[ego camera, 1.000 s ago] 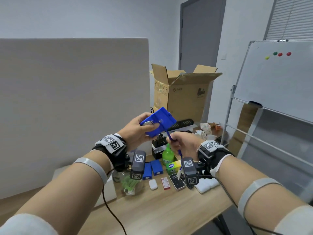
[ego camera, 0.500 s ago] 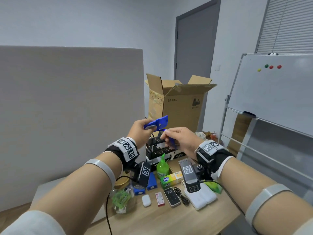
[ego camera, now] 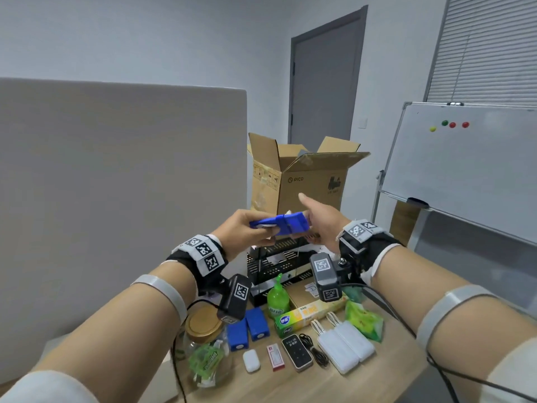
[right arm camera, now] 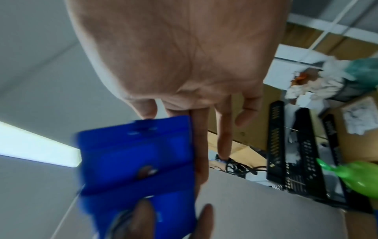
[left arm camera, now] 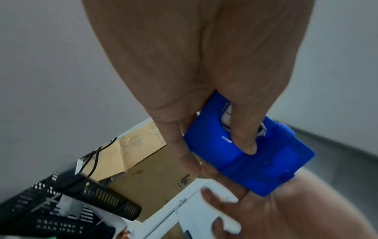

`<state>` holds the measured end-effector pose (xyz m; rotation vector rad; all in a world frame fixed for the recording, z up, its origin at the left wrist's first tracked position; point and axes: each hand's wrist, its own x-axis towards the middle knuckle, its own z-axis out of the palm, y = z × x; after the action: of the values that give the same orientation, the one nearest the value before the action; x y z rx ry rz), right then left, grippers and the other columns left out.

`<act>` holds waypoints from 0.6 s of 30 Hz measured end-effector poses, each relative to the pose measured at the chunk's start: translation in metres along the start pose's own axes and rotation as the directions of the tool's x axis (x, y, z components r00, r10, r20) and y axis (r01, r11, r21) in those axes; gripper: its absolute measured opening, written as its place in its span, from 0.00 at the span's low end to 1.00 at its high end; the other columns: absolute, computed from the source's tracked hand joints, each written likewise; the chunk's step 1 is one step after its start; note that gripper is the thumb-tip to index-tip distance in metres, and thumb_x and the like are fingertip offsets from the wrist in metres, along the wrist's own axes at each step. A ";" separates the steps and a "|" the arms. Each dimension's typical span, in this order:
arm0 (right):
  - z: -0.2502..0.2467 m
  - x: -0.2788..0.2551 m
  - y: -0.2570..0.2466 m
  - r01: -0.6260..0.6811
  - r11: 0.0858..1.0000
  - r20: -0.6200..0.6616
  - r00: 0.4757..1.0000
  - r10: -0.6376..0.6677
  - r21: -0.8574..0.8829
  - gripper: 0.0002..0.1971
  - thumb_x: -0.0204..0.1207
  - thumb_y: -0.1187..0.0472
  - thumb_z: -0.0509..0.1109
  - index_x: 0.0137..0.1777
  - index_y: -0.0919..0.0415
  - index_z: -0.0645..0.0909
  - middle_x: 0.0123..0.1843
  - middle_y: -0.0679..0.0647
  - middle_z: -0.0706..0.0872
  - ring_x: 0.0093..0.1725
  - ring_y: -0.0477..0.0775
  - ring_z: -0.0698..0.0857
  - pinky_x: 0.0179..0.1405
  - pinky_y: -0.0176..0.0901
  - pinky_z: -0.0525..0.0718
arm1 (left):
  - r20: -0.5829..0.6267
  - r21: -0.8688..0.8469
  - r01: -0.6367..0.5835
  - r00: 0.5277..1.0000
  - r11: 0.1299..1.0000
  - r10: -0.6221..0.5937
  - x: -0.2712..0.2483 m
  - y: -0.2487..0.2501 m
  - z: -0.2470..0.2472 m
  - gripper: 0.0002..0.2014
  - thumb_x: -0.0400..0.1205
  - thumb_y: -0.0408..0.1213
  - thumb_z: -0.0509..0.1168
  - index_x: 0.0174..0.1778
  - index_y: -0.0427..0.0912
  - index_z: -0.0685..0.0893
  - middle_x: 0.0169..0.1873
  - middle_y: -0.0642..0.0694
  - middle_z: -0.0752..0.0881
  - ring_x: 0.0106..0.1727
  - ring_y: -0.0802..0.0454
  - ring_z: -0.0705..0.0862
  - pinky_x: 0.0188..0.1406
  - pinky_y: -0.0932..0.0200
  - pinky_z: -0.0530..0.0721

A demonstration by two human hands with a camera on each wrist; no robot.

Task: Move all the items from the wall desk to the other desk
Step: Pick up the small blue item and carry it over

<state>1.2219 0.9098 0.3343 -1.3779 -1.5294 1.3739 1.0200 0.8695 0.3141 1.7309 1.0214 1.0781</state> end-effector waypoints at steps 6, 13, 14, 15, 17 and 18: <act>0.030 0.002 0.017 -0.082 0.994 0.061 0.995 0.078 0.070 0.37 0.82 0.32 0.47 0.61 0.60 0.88 0.51 0.56 0.94 0.53 0.58 0.90 0.52 0.51 0.73 | -0.127 -0.396 0.038 0.987 0.918 -0.096 -0.010 -0.016 -0.009 0.12 0.83 0.28 0.67 0.62 0.32 0.79 0.56 0.33 0.87 0.53 0.42 0.90 0.47 0.50 0.90; 0.052 0.010 0.048 -0.179 0.976 0.152 0.975 0.160 0.123 0.43 0.81 0.28 0.42 0.61 0.59 0.89 0.54 0.57 0.93 0.56 0.60 0.89 0.53 0.51 0.73 | -0.217 -0.435 0.026 0.967 0.900 -0.133 -0.018 -0.066 0.000 0.13 0.86 0.29 0.64 0.66 0.32 0.83 0.60 0.28 0.87 0.57 0.41 0.89 0.62 0.47 0.87; 0.054 0.012 0.054 -0.195 0.973 0.165 0.971 0.174 0.123 0.44 0.79 0.26 0.43 0.60 0.60 0.89 0.53 0.56 0.93 0.51 0.58 0.88 0.52 0.51 0.74 | -0.224 -0.397 0.032 0.966 0.917 -0.130 -0.020 -0.073 0.003 0.13 0.86 0.29 0.64 0.66 0.31 0.83 0.60 0.27 0.86 0.57 0.41 0.88 0.65 0.44 0.85; 0.056 0.015 0.060 -0.213 0.967 0.182 0.965 0.187 0.140 0.45 0.76 0.24 0.45 0.59 0.61 0.89 0.49 0.56 0.93 0.45 0.56 0.86 0.47 0.50 0.73 | -0.230 -0.342 0.036 0.966 0.939 -0.121 -0.021 -0.080 0.004 0.13 0.86 0.29 0.64 0.65 0.32 0.85 0.59 0.28 0.87 0.57 0.42 0.87 0.68 0.42 0.83; 0.060 0.023 0.074 -0.246 0.937 0.238 0.953 0.187 0.247 0.47 0.70 0.20 0.52 0.55 0.65 0.89 0.40 0.56 0.86 0.34 0.53 0.77 0.36 0.47 0.69 | -0.238 -0.208 0.047 0.966 0.977 -0.097 -0.022 -0.092 0.008 0.11 0.85 0.32 0.66 0.61 0.42 0.89 0.55 0.32 0.89 0.53 0.47 0.85 0.67 0.43 0.82; 0.061 0.026 0.081 -0.265 0.910 0.266 0.947 0.182 0.319 0.46 0.68 0.20 0.57 0.53 0.65 0.88 0.37 0.56 0.81 0.32 0.52 0.74 0.34 0.46 0.67 | -0.242 -0.143 0.056 0.966 0.988 -0.090 -0.023 -0.095 0.009 0.11 0.85 0.34 0.67 0.60 0.49 0.90 0.52 0.36 0.91 0.50 0.49 0.84 0.63 0.47 0.83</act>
<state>1.1805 0.9104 0.2383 -1.2278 -1.2054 1.9058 1.0022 0.8768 0.2175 1.4638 1.1287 1.3089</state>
